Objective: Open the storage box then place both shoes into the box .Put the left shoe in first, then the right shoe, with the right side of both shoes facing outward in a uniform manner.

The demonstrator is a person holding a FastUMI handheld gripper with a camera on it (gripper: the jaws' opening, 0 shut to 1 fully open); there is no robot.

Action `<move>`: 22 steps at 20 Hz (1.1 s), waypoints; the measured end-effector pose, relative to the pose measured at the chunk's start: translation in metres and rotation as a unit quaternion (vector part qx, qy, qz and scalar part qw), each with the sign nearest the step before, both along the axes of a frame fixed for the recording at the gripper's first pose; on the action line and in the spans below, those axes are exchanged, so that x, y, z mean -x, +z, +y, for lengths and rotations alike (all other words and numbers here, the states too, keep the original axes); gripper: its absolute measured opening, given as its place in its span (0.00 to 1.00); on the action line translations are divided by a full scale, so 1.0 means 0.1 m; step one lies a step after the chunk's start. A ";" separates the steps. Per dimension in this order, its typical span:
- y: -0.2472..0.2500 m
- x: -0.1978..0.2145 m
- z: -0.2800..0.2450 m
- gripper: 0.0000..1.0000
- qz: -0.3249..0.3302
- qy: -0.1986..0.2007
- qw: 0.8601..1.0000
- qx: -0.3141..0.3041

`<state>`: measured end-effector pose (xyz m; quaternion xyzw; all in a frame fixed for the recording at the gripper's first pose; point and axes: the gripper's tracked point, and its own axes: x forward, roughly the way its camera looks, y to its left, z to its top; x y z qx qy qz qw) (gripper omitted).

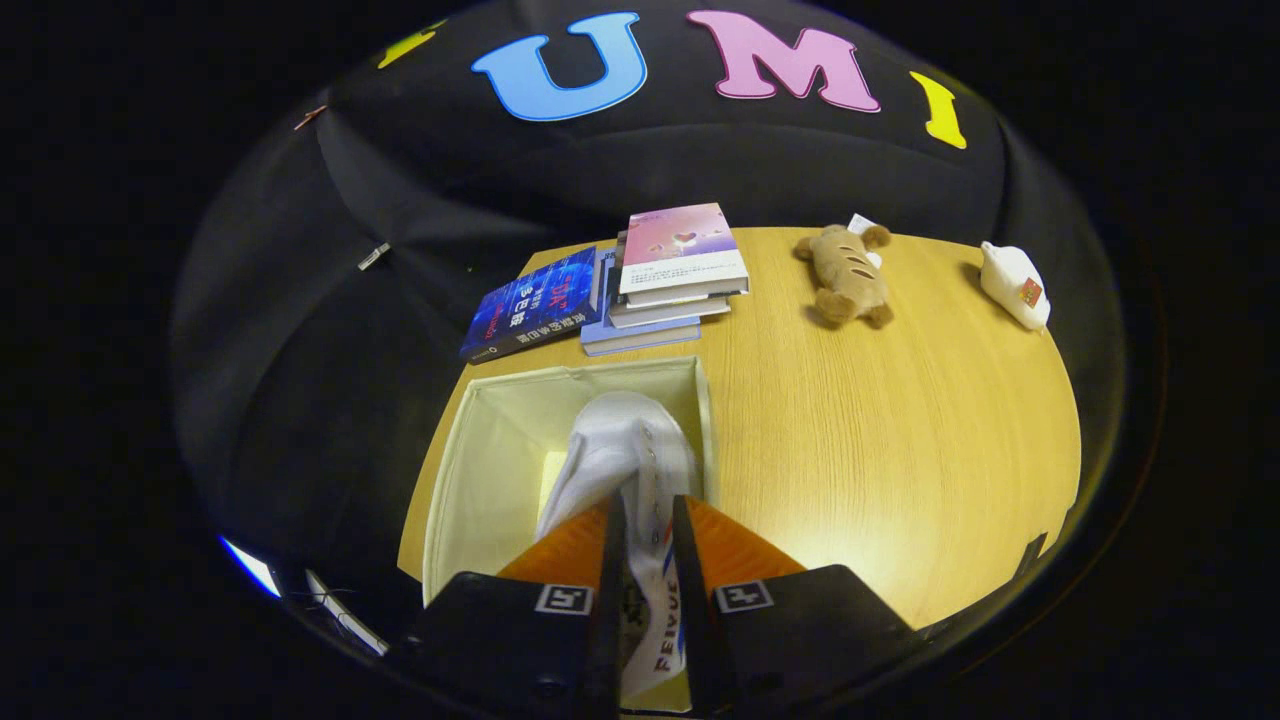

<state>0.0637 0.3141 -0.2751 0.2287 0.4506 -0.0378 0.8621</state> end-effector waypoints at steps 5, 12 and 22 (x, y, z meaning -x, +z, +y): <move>0.06 0.04 -0.08 1.00 -0.019 0.015 1.000 0.014; 0.18 0.07 -0.22 0.99 -0.050 0.022 0.998 0.017; 0.81 0.19 -1.22 0.99 -0.175 0.009 0.981 0.077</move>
